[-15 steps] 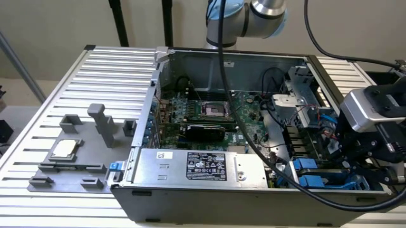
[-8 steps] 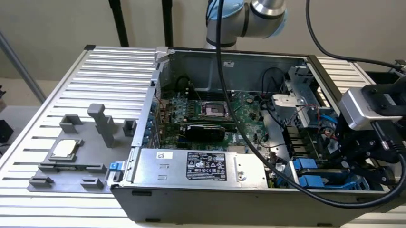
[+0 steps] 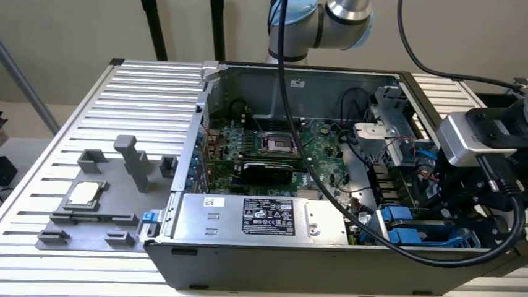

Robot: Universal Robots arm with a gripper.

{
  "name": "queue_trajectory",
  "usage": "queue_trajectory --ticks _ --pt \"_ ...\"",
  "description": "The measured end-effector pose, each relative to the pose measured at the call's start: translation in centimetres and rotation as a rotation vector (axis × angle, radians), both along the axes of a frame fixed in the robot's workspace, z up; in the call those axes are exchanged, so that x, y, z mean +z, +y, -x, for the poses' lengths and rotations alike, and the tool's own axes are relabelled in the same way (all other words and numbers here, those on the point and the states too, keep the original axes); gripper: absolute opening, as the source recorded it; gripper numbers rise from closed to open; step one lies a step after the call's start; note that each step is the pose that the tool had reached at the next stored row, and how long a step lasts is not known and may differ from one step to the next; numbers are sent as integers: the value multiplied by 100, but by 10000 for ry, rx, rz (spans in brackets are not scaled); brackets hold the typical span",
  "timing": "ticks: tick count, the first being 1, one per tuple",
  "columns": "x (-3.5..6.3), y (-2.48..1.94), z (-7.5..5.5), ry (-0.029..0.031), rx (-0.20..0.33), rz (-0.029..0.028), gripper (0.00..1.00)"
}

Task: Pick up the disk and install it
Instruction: 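Insert the first disk wire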

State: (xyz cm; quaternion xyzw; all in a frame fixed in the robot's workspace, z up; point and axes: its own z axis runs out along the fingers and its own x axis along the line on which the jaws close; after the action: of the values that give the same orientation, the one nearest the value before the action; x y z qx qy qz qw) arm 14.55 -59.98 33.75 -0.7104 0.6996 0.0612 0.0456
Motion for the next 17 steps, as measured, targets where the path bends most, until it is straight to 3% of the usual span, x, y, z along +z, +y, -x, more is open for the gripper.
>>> queue_trajectory --ticks 4,6,7,12,17 --pt "1 37 8 0 -24 20 16" --pt "2 66 9 -1 -26 59 16" --pt "4 82 9 -1 -27 99 16" --pt "3 91 8 1 -135 429 16" --pt "4 114 9 2 -236 587 16"
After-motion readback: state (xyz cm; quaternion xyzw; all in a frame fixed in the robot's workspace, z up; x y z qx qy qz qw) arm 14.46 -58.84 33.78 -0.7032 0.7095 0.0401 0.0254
